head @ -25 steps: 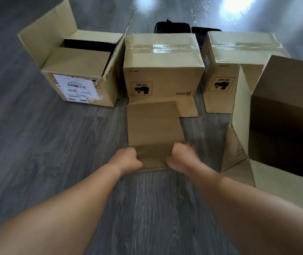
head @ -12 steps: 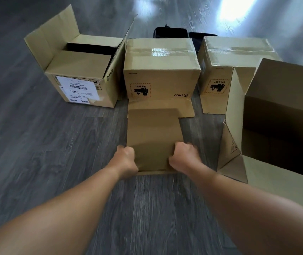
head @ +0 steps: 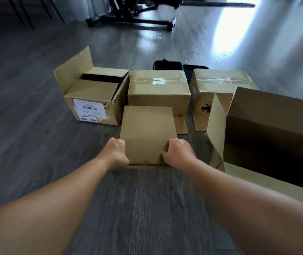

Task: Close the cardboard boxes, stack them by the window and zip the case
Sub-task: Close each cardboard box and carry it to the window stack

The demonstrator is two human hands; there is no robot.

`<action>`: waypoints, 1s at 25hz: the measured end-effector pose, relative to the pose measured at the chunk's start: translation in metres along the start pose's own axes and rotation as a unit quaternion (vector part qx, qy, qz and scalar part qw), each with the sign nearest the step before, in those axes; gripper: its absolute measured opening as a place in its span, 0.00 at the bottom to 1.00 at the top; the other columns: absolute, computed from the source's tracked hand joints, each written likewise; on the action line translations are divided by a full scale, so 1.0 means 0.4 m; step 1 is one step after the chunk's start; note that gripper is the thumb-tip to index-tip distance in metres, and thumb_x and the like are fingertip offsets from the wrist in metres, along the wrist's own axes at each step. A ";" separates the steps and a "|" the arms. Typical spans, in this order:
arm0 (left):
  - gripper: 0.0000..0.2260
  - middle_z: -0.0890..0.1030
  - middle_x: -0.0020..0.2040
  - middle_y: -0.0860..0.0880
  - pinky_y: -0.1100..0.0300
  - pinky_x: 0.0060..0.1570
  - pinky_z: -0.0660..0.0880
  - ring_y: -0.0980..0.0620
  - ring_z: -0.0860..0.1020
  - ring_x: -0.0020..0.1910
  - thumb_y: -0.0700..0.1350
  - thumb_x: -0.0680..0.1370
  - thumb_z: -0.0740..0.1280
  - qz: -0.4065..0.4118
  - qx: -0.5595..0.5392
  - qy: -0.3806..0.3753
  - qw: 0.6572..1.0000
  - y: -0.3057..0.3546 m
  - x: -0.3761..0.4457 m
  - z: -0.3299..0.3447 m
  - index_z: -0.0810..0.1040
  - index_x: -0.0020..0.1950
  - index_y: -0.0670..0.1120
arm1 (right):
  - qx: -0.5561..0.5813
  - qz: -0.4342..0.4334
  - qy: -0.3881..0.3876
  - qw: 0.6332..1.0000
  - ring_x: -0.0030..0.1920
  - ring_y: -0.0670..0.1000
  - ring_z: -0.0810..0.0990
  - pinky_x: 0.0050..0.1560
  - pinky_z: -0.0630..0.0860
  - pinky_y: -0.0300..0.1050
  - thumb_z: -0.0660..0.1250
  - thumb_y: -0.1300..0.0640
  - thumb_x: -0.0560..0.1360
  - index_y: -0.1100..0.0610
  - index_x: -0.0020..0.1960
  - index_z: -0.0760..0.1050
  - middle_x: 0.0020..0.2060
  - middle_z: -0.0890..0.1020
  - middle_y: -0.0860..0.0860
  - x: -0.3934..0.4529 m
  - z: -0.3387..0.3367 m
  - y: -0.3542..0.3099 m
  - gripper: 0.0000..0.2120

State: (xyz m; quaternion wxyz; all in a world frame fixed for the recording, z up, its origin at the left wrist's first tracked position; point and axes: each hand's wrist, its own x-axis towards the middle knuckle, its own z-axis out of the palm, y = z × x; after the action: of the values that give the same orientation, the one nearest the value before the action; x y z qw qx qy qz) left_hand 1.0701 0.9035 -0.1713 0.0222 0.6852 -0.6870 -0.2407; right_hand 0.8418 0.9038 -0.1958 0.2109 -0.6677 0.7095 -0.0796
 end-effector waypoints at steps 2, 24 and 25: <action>0.15 0.75 0.56 0.42 0.59 0.48 0.78 0.46 0.78 0.50 0.38 0.66 0.67 0.015 -0.002 0.021 1.000 0.008 -0.015 -0.046 0.78 0.53 0.41 | 0.010 -0.015 0.019 1.000 0.55 0.60 0.74 0.49 0.76 0.51 0.67 0.47 0.74 0.55 0.48 0.75 0.52 0.77 0.56 -0.010 -0.042 -0.014 0.11; 0.32 0.79 0.56 0.45 0.55 0.56 0.76 0.47 0.76 0.56 0.56 0.62 0.82 0.170 -0.007 0.097 0.981 0.424 -0.131 -0.112 0.79 0.60 0.42 | 0.055 0.040 0.193 0.979 0.48 0.53 0.77 0.46 0.70 0.46 0.71 0.44 0.74 0.54 0.50 0.80 0.47 0.82 0.51 -0.118 -0.442 0.259 0.14; 0.32 0.78 0.55 0.45 0.56 0.53 0.76 0.47 0.76 0.54 0.56 0.61 0.82 0.173 -0.007 0.095 0.980 0.457 -0.133 -0.087 0.79 0.59 0.43 | 0.056 0.052 0.195 0.978 0.47 0.53 0.76 0.46 0.70 0.46 0.70 0.43 0.74 0.54 0.50 0.79 0.47 0.82 0.51 -0.125 -0.449 0.293 0.15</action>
State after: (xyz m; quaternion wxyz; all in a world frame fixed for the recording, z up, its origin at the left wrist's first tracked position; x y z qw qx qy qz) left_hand 0.9158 0.9335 -0.0585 0.1335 0.5756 -0.7882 -0.1719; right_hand 0.6627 0.9338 -0.0711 0.1091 -0.5885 0.7654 -0.2366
